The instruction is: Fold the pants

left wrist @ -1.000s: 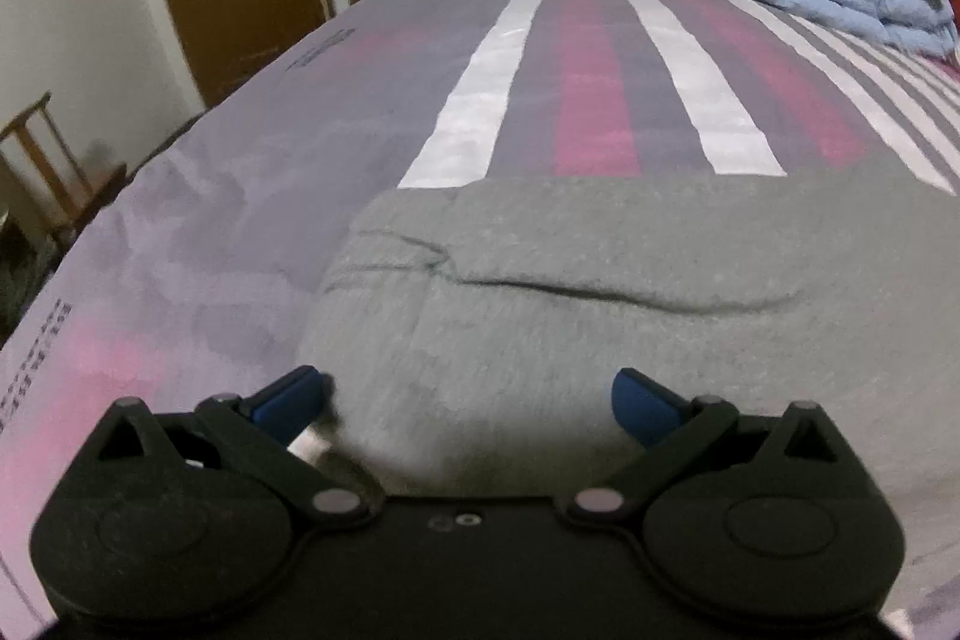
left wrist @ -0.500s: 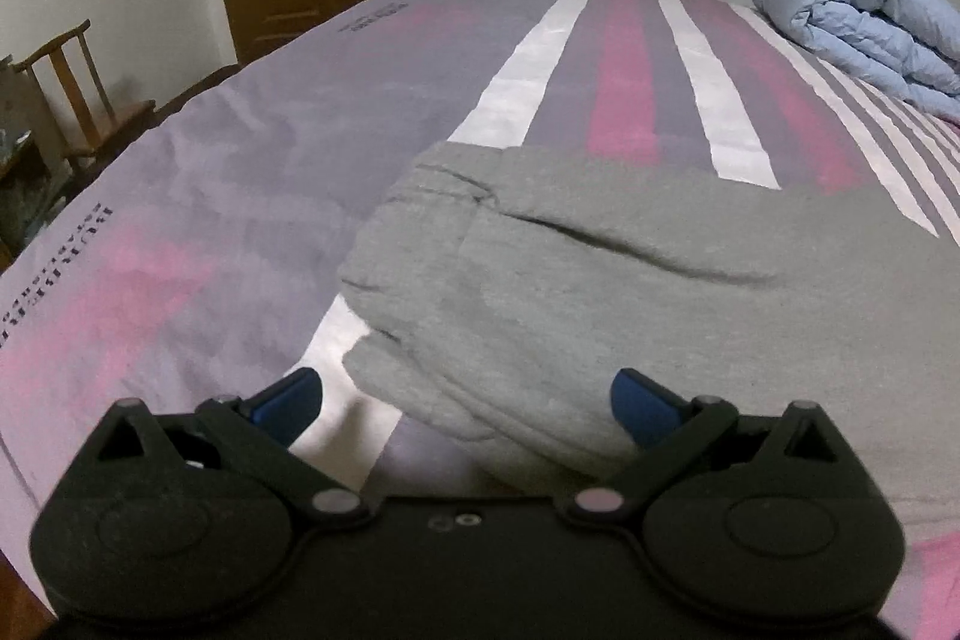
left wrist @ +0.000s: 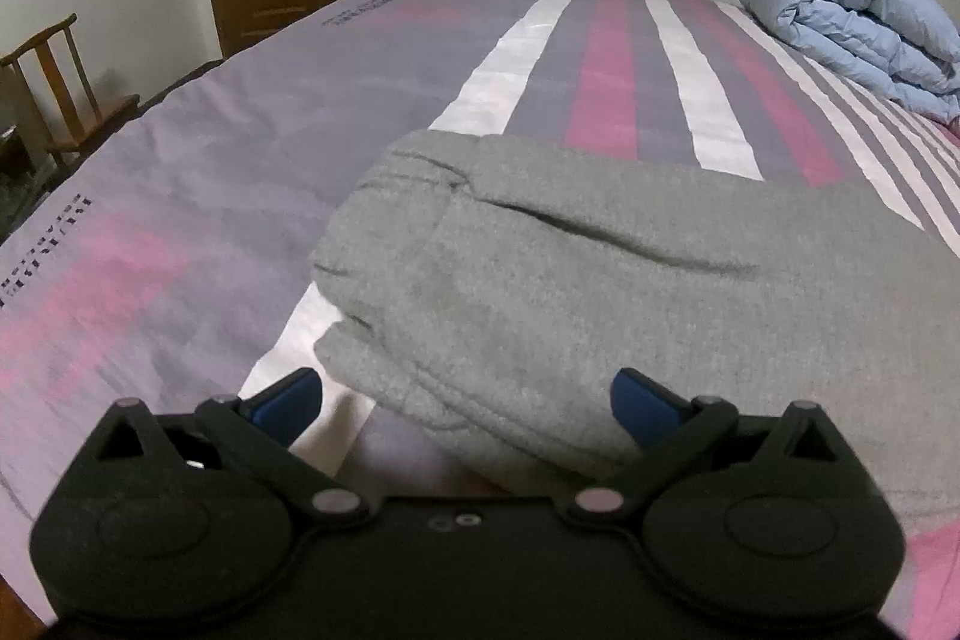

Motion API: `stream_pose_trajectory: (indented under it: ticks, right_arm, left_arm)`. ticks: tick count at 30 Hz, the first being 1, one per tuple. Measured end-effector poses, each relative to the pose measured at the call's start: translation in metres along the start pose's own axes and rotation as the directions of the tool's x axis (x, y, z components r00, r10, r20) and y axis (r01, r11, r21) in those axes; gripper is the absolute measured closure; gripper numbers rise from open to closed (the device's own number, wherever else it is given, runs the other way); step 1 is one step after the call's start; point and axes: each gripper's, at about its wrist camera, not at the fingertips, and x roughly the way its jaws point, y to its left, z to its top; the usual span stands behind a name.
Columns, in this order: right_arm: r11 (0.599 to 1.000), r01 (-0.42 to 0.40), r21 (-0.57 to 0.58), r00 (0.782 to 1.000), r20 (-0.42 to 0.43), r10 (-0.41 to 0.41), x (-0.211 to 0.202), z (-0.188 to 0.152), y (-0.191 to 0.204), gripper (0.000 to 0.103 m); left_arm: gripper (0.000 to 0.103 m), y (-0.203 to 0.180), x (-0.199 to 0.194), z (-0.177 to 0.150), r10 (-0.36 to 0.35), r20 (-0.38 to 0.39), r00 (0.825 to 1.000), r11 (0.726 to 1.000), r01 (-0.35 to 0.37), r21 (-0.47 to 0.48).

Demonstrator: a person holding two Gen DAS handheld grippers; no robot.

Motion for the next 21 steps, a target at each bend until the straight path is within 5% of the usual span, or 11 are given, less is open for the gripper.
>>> stream_pose_trajectory:
  ticks: [14,21]
  right_arm:
    - [0.988,-0.064,0.141,0.998,0.004,0.065,0.009,0.013,-0.025,0.047]
    - [0.989,-0.044,0.138,0.999,-0.001,0.045,0.024,0.016,-0.032,0.084]
  left_arm:
    - [0.006,-0.005,0.008,0.001,0.013,-0.013,1.000,1.000,-0.013,0.013]
    - [0.006,-0.004,0.011,0.001,0.012,-0.020,1.000,1.000,-0.012,0.004]
